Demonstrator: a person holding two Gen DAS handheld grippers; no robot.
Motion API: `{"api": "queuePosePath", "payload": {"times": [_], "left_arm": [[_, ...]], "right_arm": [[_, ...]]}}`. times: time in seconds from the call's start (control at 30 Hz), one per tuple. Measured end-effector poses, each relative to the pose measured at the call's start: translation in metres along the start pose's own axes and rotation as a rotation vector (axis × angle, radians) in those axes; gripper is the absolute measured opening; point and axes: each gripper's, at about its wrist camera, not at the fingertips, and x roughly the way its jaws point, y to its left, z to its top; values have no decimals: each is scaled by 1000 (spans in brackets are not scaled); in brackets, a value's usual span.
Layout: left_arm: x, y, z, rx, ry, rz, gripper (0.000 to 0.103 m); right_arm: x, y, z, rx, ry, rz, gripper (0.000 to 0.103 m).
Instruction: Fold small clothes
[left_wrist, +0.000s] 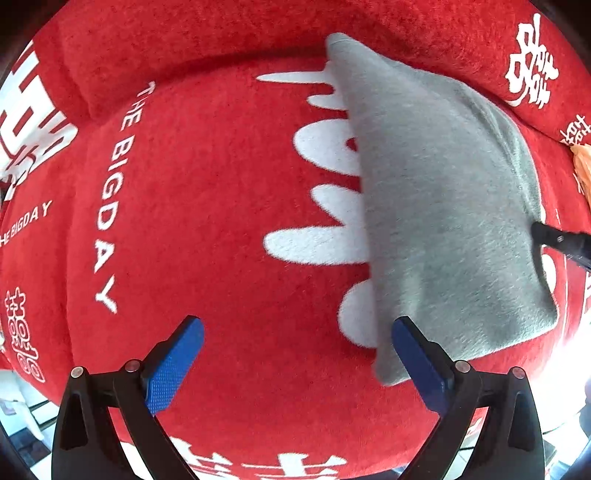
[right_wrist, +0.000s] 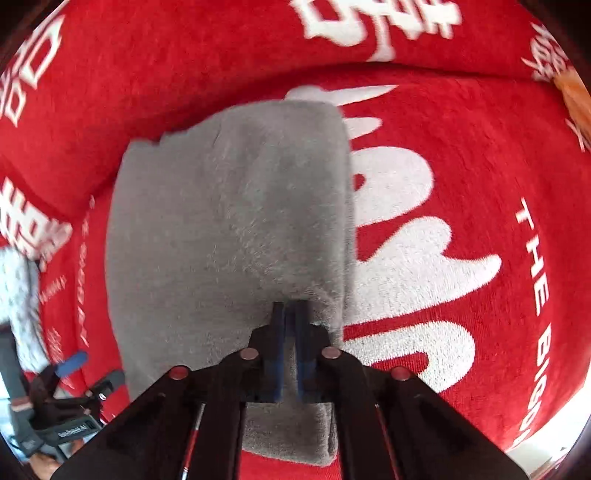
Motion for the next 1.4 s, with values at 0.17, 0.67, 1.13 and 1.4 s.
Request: {"api": "queuePosePath", "payload": {"times": [0.17, 0.67, 1.13, 1.4], "left_arm": [[-1, 9, -4, -13, 14, 13, 102], [-26, 18, -19, 13, -27, 2, 102], [-20, 25, -22, 0, -14, 9, 102], [-21, 12, -5, -38, 24, -4, 102]], "right_arm": [[-20, -1, -16, 37, 2, -19, 13], [-51, 20, -72, 98, 2, 61, 78], [-30, 28, -82, 76, 93, 73, 80], [-32, 18, -59, 63, 119, 110, 80]]}}
